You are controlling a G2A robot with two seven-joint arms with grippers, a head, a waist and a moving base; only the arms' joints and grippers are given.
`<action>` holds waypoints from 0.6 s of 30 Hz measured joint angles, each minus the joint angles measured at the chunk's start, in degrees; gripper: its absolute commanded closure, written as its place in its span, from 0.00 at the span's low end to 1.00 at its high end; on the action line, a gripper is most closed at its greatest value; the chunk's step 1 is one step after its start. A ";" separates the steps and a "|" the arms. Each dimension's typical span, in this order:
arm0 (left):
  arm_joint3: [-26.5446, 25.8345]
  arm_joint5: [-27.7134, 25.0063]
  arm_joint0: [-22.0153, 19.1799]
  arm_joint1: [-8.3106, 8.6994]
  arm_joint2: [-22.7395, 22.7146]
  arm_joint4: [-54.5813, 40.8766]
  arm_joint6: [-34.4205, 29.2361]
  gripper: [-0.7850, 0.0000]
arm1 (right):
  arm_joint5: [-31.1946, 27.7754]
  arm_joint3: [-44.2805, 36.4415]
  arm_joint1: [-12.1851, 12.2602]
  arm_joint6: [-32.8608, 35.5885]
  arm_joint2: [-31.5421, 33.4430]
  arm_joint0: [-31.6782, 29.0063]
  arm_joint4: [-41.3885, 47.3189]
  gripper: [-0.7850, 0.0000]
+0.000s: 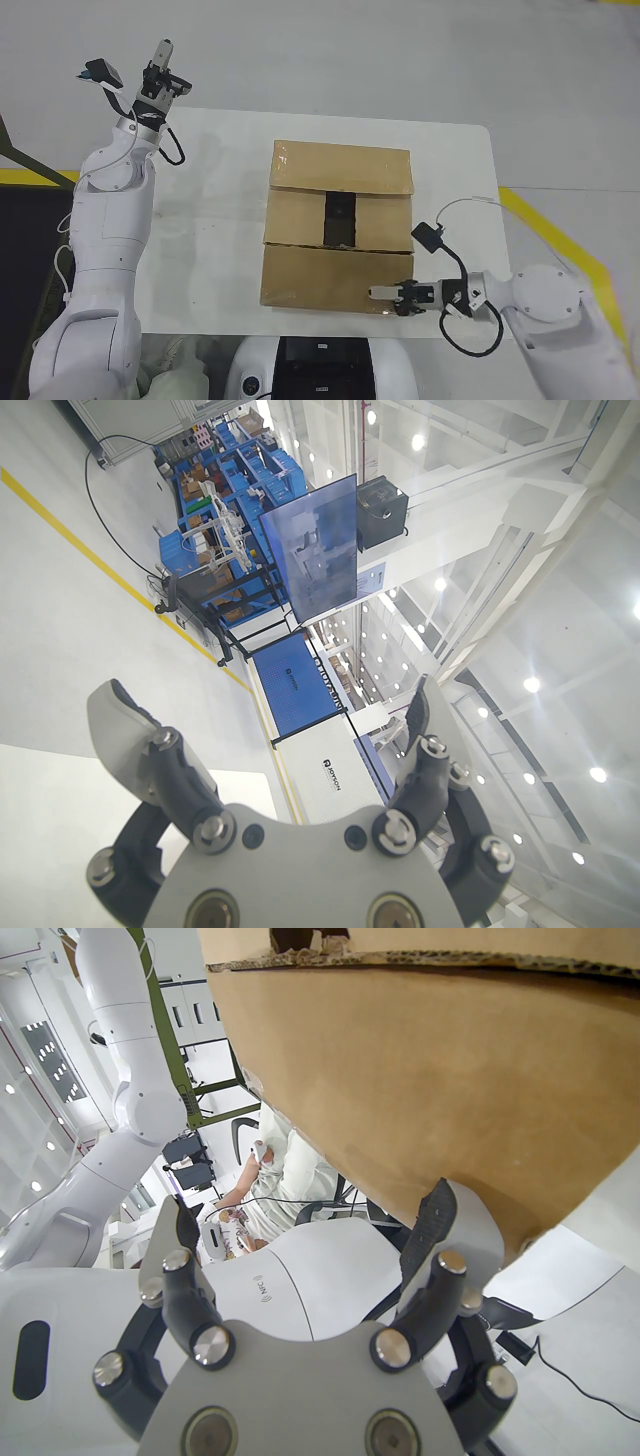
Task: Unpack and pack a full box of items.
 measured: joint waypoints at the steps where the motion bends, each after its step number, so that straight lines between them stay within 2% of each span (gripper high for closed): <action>1: 0.00 0.00 0.00 0.00 0.00 0.00 0.00 0.00 | 0.00 0.40 0.04 -0.17 -0.21 0.10 0.06 0.00; 18: 0.00 0.00 0.00 0.00 0.00 0.00 0.00 0.00 | -4.24 8.14 0.47 -2.13 -5.42 3.74 1.13 0.00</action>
